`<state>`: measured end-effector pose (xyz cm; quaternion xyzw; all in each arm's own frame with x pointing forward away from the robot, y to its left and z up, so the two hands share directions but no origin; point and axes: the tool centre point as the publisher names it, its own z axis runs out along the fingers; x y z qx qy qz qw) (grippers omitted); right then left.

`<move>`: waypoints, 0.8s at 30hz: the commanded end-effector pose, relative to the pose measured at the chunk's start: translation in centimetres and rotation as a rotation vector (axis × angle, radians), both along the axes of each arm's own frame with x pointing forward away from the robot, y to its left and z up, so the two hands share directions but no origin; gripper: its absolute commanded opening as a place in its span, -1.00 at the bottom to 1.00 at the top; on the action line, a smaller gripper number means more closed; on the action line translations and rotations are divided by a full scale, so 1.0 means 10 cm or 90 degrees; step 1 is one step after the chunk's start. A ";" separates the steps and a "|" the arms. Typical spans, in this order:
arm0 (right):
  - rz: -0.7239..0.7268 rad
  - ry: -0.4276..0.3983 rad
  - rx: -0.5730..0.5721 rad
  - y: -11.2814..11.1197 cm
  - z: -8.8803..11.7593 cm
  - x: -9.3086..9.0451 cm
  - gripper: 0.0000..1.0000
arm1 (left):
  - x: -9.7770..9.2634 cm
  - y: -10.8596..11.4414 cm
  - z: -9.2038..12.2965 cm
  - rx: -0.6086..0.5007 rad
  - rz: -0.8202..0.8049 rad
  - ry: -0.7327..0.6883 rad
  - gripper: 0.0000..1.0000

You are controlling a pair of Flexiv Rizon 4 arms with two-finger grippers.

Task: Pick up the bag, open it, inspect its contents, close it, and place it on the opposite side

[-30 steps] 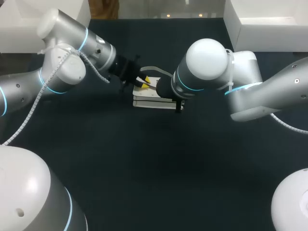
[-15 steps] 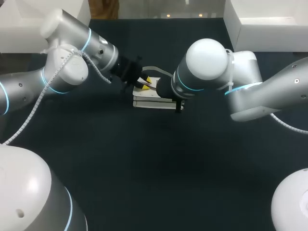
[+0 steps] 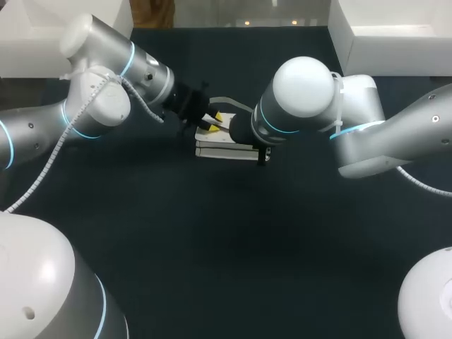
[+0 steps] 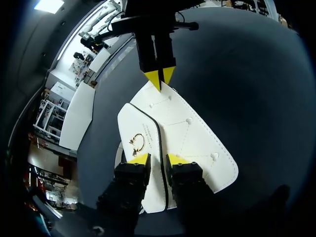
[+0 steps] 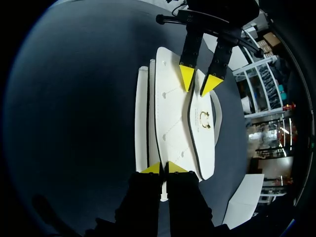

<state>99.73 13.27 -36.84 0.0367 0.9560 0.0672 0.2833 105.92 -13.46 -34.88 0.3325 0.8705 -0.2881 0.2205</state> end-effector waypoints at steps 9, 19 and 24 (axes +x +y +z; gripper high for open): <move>0.000 -0.002 0.000 0.00 -0.01 -0.01 -1.00 | 0.04 -0.06 -0.04 0.009 0.015 -0.021 -0.35; 0.000 -0.002 0.000 0.00 -0.01 -0.01 -1.00 | 0.08 -0.07 -0.05 0.018 0.036 -0.018 -1.00; 0.000 -0.002 0.000 0.00 -0.01 -0.01 -1.00 | 0.09 -0.02 0.02 0.023 0.053 0.020 -1.00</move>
